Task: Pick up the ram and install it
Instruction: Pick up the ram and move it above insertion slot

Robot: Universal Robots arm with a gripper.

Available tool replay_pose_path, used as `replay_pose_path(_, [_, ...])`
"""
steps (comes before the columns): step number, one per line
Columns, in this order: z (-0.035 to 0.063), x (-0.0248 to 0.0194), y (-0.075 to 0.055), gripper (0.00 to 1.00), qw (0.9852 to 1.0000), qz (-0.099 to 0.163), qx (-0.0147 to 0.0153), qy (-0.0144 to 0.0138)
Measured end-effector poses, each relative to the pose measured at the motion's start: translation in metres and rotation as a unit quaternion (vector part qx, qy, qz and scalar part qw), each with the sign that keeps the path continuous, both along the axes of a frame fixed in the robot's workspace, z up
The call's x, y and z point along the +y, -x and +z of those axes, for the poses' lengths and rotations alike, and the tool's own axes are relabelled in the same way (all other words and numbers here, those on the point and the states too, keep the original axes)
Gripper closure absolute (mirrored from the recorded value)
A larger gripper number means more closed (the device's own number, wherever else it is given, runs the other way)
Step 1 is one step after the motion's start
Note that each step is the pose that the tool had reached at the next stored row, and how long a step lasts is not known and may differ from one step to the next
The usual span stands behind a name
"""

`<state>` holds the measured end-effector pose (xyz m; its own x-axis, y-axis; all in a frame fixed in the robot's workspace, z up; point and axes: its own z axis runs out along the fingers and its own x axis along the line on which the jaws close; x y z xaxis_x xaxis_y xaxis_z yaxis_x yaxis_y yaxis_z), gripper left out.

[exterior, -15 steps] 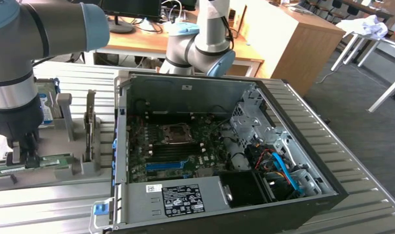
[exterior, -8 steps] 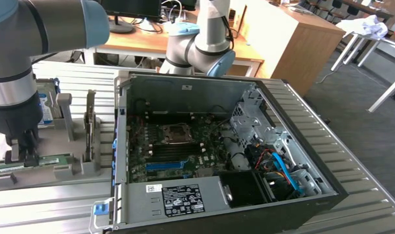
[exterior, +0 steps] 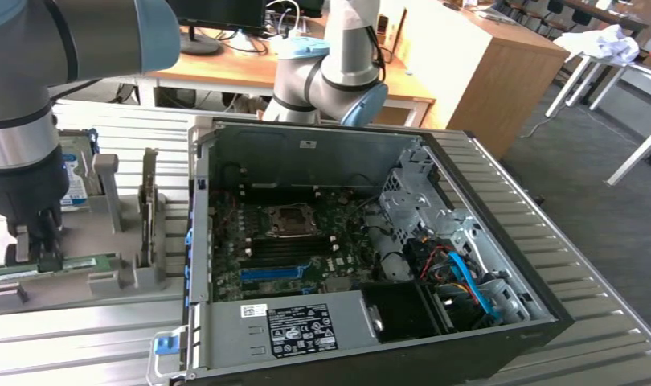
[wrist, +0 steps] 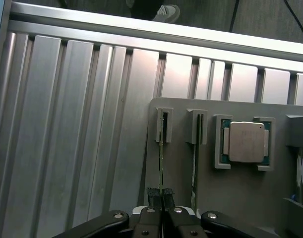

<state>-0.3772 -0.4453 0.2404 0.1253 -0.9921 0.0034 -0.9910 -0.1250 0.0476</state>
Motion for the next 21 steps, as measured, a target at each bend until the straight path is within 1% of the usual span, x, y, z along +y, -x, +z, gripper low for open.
replay_pose_path(21, [0.0204,0.0,0.0,0.87,1.0,0.0,0.0,0.0008])
